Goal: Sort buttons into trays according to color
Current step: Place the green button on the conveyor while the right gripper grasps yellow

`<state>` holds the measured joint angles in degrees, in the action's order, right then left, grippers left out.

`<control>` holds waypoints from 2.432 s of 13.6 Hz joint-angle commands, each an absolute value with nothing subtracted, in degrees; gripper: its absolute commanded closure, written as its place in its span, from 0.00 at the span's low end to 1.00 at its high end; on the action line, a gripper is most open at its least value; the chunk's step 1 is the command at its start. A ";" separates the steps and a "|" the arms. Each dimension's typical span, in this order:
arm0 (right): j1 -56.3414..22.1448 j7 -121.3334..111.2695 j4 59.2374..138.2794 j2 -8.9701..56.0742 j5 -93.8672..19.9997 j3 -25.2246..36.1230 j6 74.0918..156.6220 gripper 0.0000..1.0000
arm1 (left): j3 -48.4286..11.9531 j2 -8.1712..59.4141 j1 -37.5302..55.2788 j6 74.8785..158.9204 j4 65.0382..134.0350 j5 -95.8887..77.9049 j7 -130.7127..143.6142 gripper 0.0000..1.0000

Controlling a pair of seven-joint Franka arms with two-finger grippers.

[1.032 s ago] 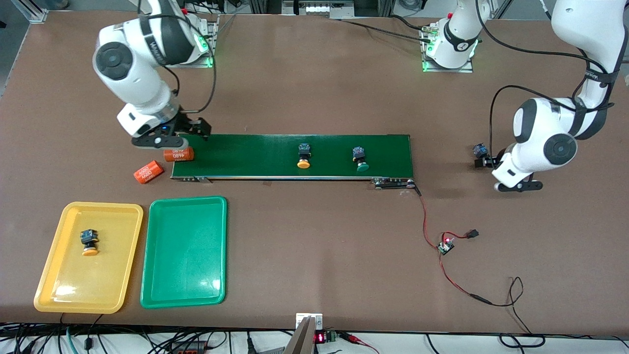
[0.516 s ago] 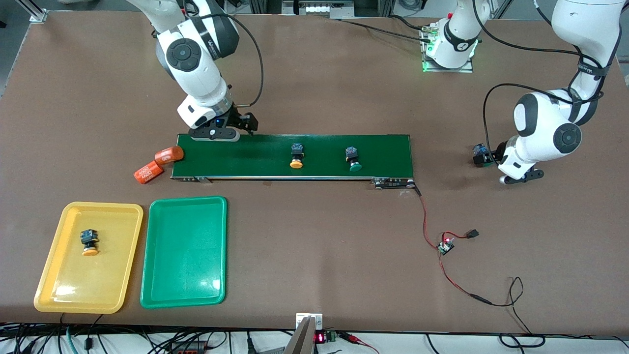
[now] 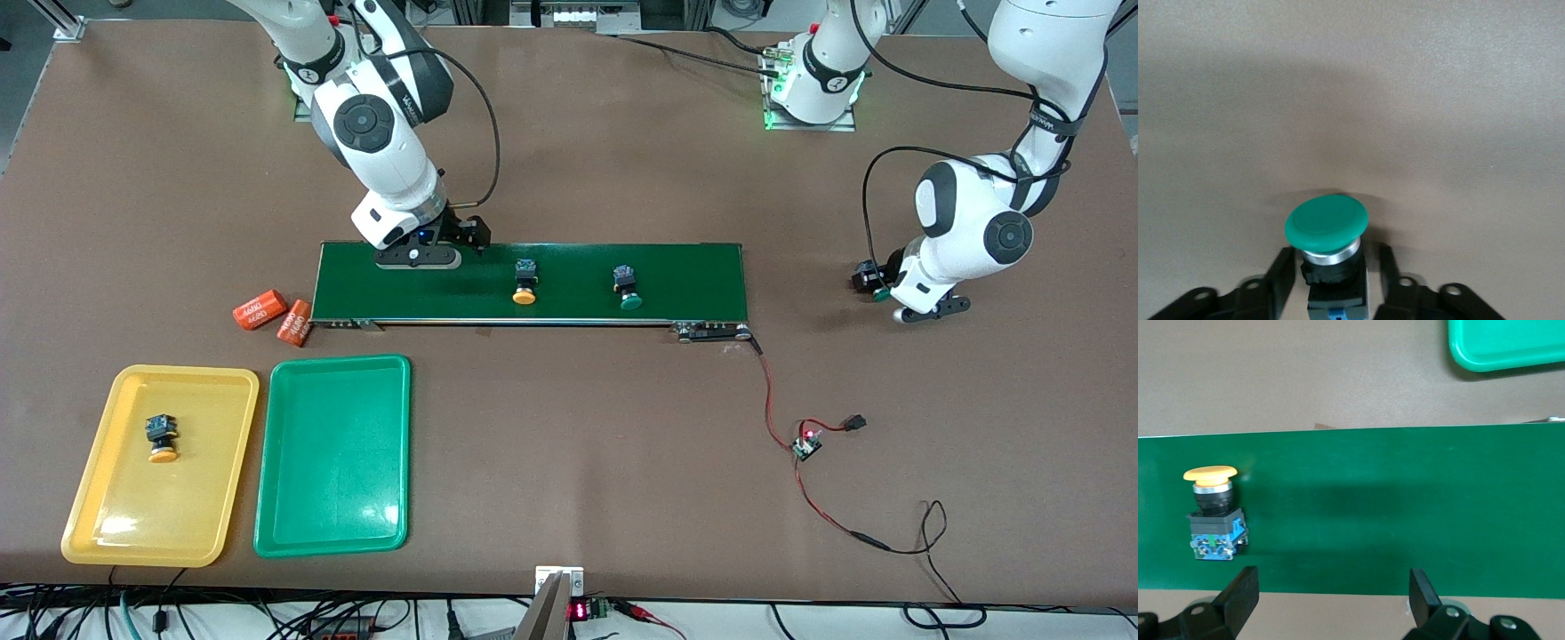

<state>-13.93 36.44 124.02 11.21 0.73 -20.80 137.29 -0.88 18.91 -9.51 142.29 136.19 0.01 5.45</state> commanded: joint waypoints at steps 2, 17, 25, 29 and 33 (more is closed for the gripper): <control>-15.11 36.39 122.52 13.44 2.02 -20.21 137.46 0.00 | -0.35 15.65 -8.09 141.16 136.23 -1.05 5.19 1.00; -16.08 36.74 122.52 17.22 7.82 -18.90 143.78 0.00 | -23.19 18.09 2.54 130.84 120.67 -11.95 28.89 0.96; -16.35 36.74 122.52 18.63 8.09 -18.37 144.40 0.00 | -23.73 21.63 4.66 132.98 120.06 -11.95 31.02 0.00; -18.10 36.74 122.52 21.09 8.09 -16.09 146.86 0.00 | -23.82 18.73 3.96 129.93 117.78 -11.95 32.08 0.00; -19.33 36.30 122.52 21.97 8.26 -13.80 148.53 0.24 | -23.12 18.54 3.69 109.04 104.19 -11.95 32.34 0.00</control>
<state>-17.92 36.27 123.21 21.44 7.18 -15.43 147.64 -23.60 19.13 4.07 119.30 111.16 -11.02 31.79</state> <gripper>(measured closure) 0.044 0.000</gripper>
